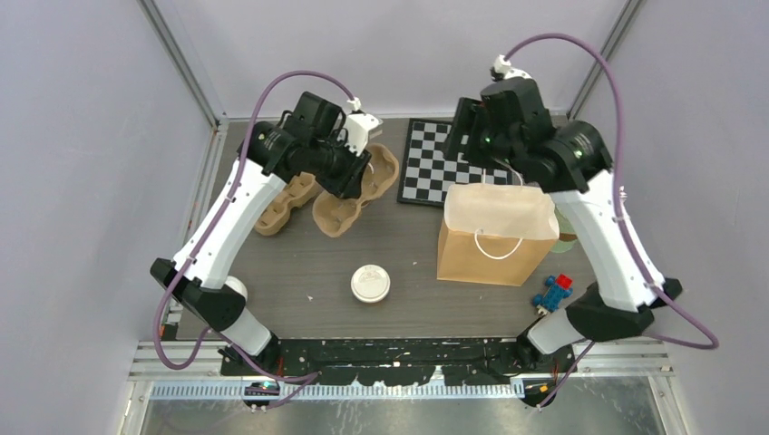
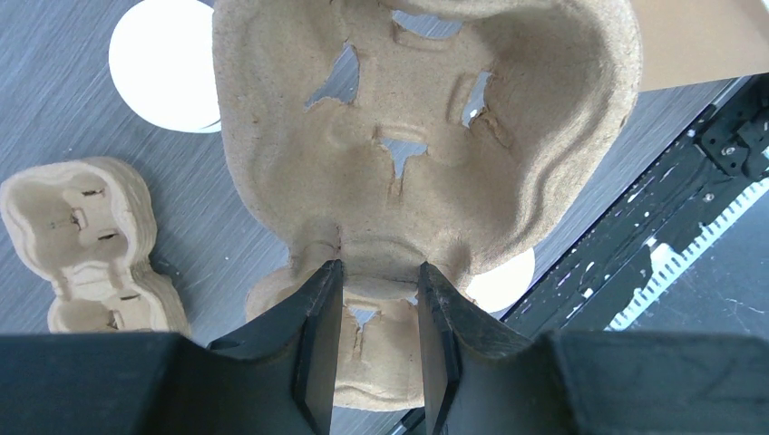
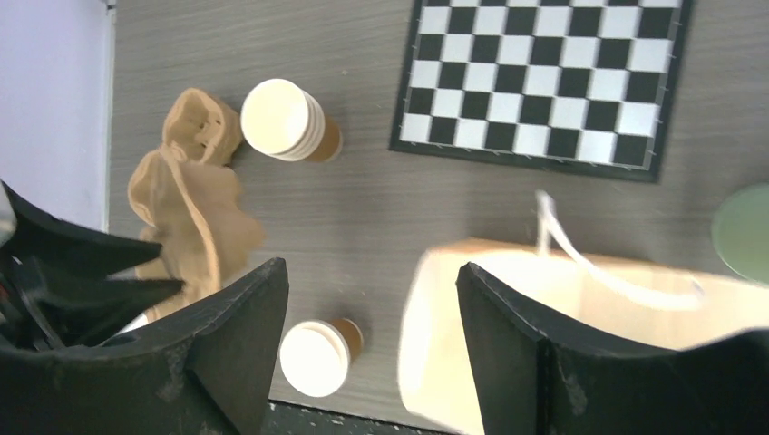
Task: Pack the takeout coffee
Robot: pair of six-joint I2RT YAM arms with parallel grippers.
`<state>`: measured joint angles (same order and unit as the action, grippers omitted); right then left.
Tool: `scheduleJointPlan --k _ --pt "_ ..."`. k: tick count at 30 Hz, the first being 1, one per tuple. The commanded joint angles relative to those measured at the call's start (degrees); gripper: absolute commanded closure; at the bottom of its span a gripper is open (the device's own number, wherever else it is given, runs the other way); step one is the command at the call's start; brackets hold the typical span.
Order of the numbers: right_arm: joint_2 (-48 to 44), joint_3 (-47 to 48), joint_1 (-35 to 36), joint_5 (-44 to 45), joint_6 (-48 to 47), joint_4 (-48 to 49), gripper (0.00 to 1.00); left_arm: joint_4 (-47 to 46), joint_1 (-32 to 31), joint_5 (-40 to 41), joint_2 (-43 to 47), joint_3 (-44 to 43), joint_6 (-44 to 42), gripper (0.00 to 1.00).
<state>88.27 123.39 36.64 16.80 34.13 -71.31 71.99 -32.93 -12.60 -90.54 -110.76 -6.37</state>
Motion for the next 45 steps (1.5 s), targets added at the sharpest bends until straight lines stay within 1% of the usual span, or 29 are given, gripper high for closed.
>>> scheduleJointPlan --k 1,3,6,10,11,12,14,18,21,25,28,33,39,41,45 --pt "-6.8 -3.9 0.0 6.6 2.0 -8.0 0.27 -1.5 -0.8 -1.2 0.2 -2.4 3.4 0.73" --pt "-8.5 -6.1 0.0 5.1 3.4 -8.2 0.28 -1.5 -1.0 -1.3 0.5 -2.1 3.9 0.73" --pt "-9.9 -9.9 0.0 -0.2 6.1 -7.0 0.31 -1.3 -1.1 0.2 1.1 -1.3 4.0 0.73" --pt "-12.2 -17.4 0.1 -9.6 7.4 0.9 0.34 -1.7 -1.1 7.6 2.2 0.6 5.5 0.73" --pt "-12.0 -18.5 0.2 -12.0 7.4 2.1 0.34 -2.1 -1.1 9.2 2.6 1.3 5.7 0.73" --pt "-11.4 -18.5 0.3 -12.4 7.4 2.0 0.34 -2.5 -1.1 10.6 3.0 1.9 5.8 0.73" --pt "-8.9 -17.4 1.0 -11.6 6.5 0.7 0.34 -3.1 -1.0 13.8 3.6 3.0 5.3 0.73" --pt "-4.3 -14.8 1.9 -6.7 5.0 -3.4 0.34 -3.9 -1.1 18.7 4.3 4.6 4.7 0.72" --pt "-2.7 -14.8 2.2 -2.8 4.1 -4.2 0.35 -5.4 -1.1 20.3 5.1 6.1 5.5 0.72" --pt "-1.5 -15.2 2.4 -1.5 4.0 -3.1 0.42 -6.8 -1.0 22.8 6.3 7.9 6.0 0.72" --pt "-0.2 -15.2 2.7 -0.9 4.3 -2.7 0.46 -9.1 -0.8 26.5 8.6 10.3 6.0 0.72" --pt "2.4 -13.6 3.0 1.0 4.4 -3.2 0.60 -11.1 0.8 30.6 11.7 11.9 5.1 0.72" --pt "5.3 -11.3 3.0 3.1 4.7 -5.2 0.62 -13.3 1.3 33.2 14.1 13.7 3.1 0.73" --pt "5.4 -11.0 3.2 3.3 4.8 -4.5 0.69 -13.7 1.3 33.1 14.4 14.2 3.0 0.73" --pt "5.0 -11.0 4.2 1.4 5.1 -1.1 0.88 -14.4 1.3 32.1 14.9 15.1 2.9 0.73"
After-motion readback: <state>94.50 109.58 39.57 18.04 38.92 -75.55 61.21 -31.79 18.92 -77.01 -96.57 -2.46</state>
